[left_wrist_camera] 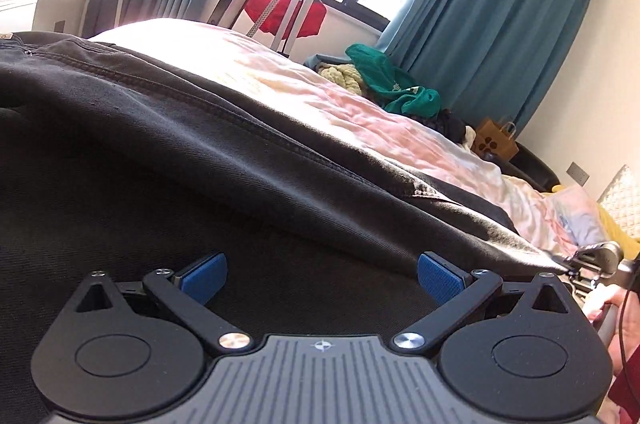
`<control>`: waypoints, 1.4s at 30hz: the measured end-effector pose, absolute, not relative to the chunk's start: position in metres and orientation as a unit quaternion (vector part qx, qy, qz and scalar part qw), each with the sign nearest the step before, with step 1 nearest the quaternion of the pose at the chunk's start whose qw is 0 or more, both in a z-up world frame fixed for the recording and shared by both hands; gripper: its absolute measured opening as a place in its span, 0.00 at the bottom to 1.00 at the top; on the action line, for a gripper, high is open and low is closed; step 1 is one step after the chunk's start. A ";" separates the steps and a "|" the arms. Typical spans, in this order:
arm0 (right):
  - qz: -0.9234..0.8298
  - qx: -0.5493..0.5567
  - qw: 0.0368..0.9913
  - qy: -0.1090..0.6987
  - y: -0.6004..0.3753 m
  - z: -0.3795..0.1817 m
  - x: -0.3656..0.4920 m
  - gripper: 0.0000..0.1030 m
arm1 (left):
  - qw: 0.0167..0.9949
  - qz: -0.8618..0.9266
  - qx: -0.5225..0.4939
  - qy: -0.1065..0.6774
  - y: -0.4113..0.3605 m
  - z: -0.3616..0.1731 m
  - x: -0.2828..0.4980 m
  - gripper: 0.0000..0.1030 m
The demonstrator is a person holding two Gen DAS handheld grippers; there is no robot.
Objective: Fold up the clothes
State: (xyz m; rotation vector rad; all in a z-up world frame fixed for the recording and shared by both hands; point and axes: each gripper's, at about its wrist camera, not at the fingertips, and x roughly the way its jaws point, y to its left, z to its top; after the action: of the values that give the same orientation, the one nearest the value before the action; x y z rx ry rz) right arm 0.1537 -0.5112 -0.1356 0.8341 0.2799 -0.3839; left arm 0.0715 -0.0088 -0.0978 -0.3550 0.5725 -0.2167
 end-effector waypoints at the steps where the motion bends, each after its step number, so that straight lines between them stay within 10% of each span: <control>1: -0.180 0.405 0.888 0.125 -0.513 -0.131 0.156 0.06 | 0.939 -0.104 -0.173 0.279 -0.010 -0.097 0.071 1.00; 8: -0.168 0.394 0.899 0.092 -0.533 -0.118 0.158 0.06 | 0.944 -0.111 -0.146 0.273 -0.021 -0.095 0.064 1.00; 17: -0.208 0.405 0.855 0.247 -0.546 -0.159 0.154 0.10 | 0.946 -0.106 -0.101 0.289 -0.035 -0.102 0.068 1.00; 27: -0.186 0.326 0.890 0.260 -0.497 -0.102 0.088 0.64 | 0.952 -0.099 -0.086 0.276 -0.028 -0.086 0.052 1.00; 42: -0.246 0.273 0.893 0.261 -0.481 -0.070 0.010 0.63 | 0.965 -0.052 -0.053 0.251 0.023 -0.013 -0.028 1.00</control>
State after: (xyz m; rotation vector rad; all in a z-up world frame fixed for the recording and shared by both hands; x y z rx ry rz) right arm 0.0105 -0.4807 -0.0702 0.5670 0.5420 -0.5100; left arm -0.0281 0.0226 -0.0134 -0.1068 0.5087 -0.1059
